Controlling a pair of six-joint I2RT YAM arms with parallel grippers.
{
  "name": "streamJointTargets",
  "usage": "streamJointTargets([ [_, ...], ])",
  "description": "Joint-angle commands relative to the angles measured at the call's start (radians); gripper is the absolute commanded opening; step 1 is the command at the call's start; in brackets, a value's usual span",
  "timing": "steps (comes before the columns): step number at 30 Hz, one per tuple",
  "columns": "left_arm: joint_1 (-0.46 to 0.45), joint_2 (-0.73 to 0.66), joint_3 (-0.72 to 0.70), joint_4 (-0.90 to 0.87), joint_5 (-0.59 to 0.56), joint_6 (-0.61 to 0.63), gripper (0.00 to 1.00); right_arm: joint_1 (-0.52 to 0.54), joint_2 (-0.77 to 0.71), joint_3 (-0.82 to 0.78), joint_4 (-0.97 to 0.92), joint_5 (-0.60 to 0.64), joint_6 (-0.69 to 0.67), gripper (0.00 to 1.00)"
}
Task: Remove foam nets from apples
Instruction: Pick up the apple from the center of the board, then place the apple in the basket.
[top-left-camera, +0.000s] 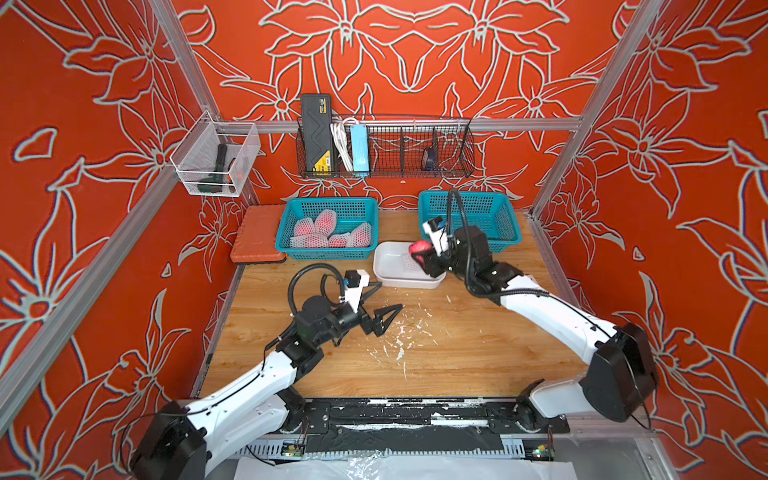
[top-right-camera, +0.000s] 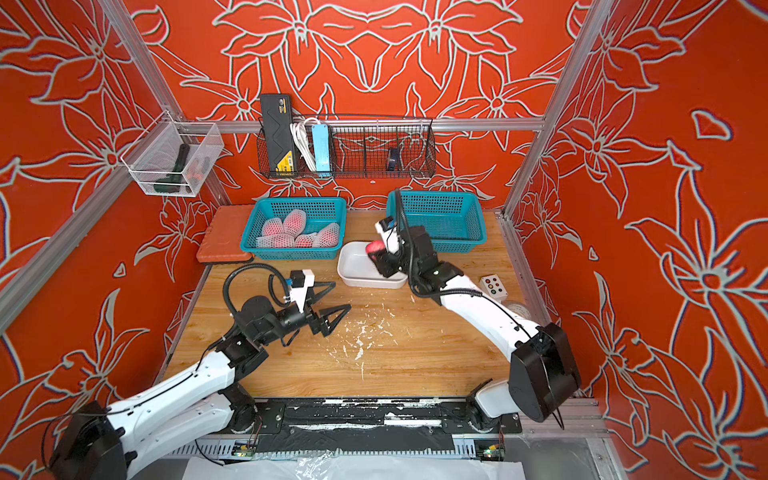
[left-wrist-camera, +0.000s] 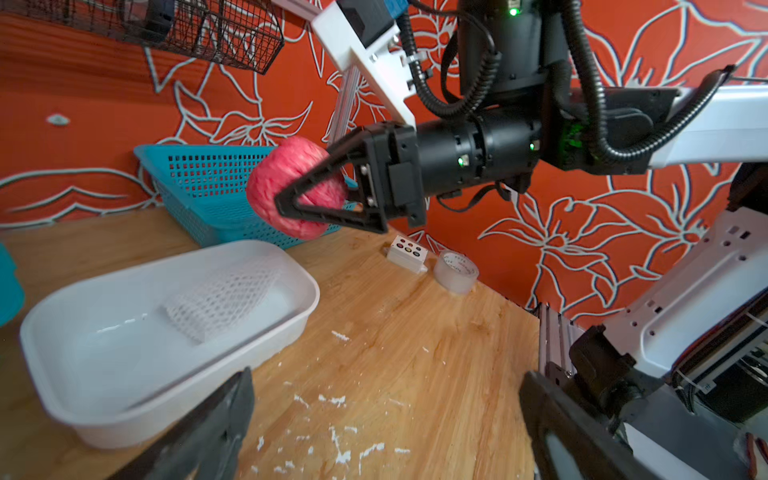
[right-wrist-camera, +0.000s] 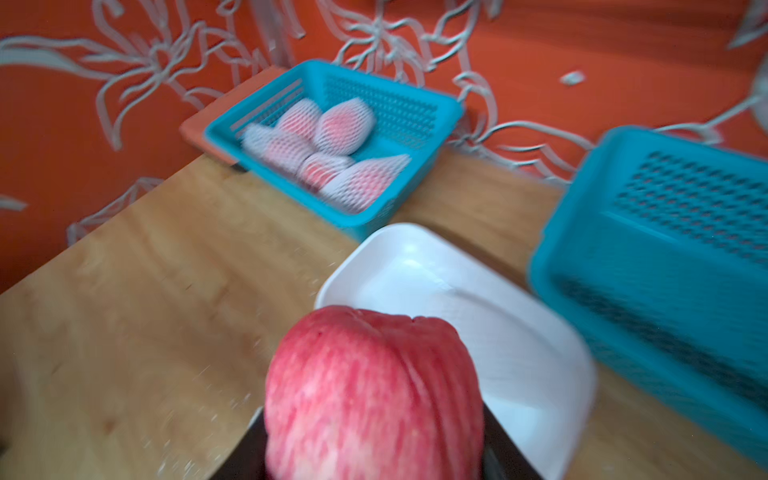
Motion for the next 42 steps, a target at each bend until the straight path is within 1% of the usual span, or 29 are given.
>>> streamJointTargets([
  [1, -0.004, 0.138, 0.109, 0.004, 0.017, 0.014, 0.97, -0.11, 0.104, 0.117, -0.1, 0.103, -0.009, 0.39],
  [3, -0.006, 0.207, 0.148, 0.028, 0.038, 0.003, 0.97, -0.184, 0.18, 0.197, -0.119, 0.152, 0.0, 0.39],
  [6, -0.008, 0.273, 0.188, 0.038, 0.03, 0.0, 0.97, -0.285, 0.304, 0.322, -0.174, 0.18, -0.003, 0.39],
  [9, -0.007, 0.302, 0.208, 0.013, 0.014, 0.018, 0.98, -0.374, 0.388, 0.375, -0.148, 0.175, 0.0, 0.4],
  [11, -0.008, 0.312, 0.204, 0.008, -0.013, 0.024, 0.97, -0.426, 0.441, 0.411, -0.133, 0.142, 0.028, 0.4],
  [13, -0.007, 0.323, 0.199, 0.011, -0.029, 0.032, 0.97, -0.471, 0.508, 0.48, -0.143, 0.109, 0.047, 0.4],
  [17, -0.006, 0.344, 0.201, 0.007, -0.05, 0.042, 0.97, -0.511, 0.644, 0.644, -0.193, 0.089, 0.034, 0.41],
  [20, -0.001, 0.36, 0.207, 0.004, -0.084, 0.04, 0.97, -0.523, 0.776, 0.823, -0.284, 0.108, 0.015, 0.41],
  [25, 0.025, 0.383, 0.229, -0.014, -0.152, 0.027, 0.98, -0.536, 0.992, 1.102, -0.392, 0.13, 0.041, 0.43],
  [27, 0.037, 0.378, 0.235, -0.03, -0.177, 0.031, 0.97, -0.536, 1.045, 1.18, -0.422, 0.129, 0.054, 0.43],
  [30, 0.052, 0.358, 0.234, -0.037, -0.204, 0.045, 0.98, -0.536, 1.077, 1.21, -0.41, 0.131, 0.075, 0.47],
  [32, 0.061, 0.349, 0.237, -0.048, -0.222, 0.053, 0.97, -0.536, 1.08, 1.201, -0.39, 0.156, 0.09, 0.53],
  [34, 0.068, 0.345, 0.241, -0.059, -0.229, 0.063, 0.97, -0.536, 1.083, 1.196, -0.378, 0.176, 0.094, 0.57],
  [37, 0.079, 0.344, 0.245, -0.071, -0.236, 0.069, 0.97, -0.537, 1.087, 1.194, -0.37, 0.206, 0.088, 0.72],
  [39, 0.084, 0.344, 0.241, -0.065, -0.234, 0.076, 0.97, -0.537, 1.088, 1.194, -0.363, 0.228, 0.083, 0.76],
  [42, 0.089, 0.347, 0.243, -0.077, -0.249, 0.086, 0.97, -0.536, 1.088, 1.195, -0.355, 0.247, 0.067, 0.81],
])
